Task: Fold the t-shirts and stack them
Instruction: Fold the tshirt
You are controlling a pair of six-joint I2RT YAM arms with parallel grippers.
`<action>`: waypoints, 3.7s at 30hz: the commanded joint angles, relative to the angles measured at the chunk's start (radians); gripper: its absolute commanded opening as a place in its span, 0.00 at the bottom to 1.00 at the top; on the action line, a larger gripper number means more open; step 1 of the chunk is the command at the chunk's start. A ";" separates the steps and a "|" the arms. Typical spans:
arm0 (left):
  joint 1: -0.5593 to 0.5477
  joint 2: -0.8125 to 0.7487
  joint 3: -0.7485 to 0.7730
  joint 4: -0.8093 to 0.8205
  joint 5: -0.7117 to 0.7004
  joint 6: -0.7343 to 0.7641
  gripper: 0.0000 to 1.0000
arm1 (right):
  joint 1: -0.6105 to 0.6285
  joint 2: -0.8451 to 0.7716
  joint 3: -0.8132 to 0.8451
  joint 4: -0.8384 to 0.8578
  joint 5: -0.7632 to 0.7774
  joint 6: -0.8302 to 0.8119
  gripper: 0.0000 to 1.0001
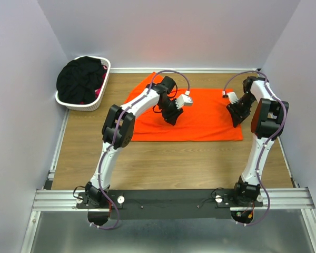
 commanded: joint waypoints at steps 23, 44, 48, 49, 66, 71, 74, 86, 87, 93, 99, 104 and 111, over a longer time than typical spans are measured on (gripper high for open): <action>-0.016 0.018 -0.013 -0.049 0.001 0.060 0.00 | -0.007 -0.018 0.032 -0.029 0.024 -0.031 0.19; 0.034 -0.067 -0.023 -0.036 -0.009 0.063 0.00 | -0.007 -0.025 0.083 -0.030 -0.016 -0.028 0.01; 0.044 -0.041 -0.009 -0.018 -0.037 0.049 0.00 | -0.007 0.003 0.095 -0.013 -0.017 -0.019 0.00; 0.046 -0.033 -0.004 -0.016 -0.041 0.048 0.00 | -0.007 0.009 0.098 -0.009 -0.017 -0.014 0.01; 0.267 -0.078 0.214 0.112 -0.012 -0.147 0.42 | -0.044 0.092 0.357 0.025 -0.124 0.123 0.67; 0.383 -0.072 0.218 0.371 -0.061 -0.328 0.47 | -0.044 0.133 0.405 0.241 -0.152 0.281 0.67; 0.411 -0.001 0.284 0.436 -0.061 -0.351 0.49 | -0.044 0.182 0.457 0.367 -0.132 0.344 0.68; 0.417 0.179 0.387 0.553 -0.198 -0.430 0.50 | -0.031 0.374 0.592 0.626 -0.082 0.475 0.85; 0.419 0.185 0.386 0.566 -0.198 -0.430 0.50 | -0.028 0.394 0.603 0.640 -0.082 0.475 0.86; 0.426 0.223 0.412 0.568 -0.198 -0.430 0.50 | -0.002 0.410 0.595 0.663 -0.040 0.451 0.86; 0.439 0.038 0.355 0.276 -0.076 -0.179 0.58 | -0.005 0.160 0.456 0.565 -0.046 0.333 0.94; 0.440 -0.361 -0.057 -0.032 -0.043 0.194 0.58 | -0.030 -0.141 0.229 0.312 -0.100 0.109 0.95; 0.420 -0.622 -0.586 -0.020 -0.199 0.253 0.55 | -0.030 -0.268 -0.040 0.059 -0.118 -0.017 0.74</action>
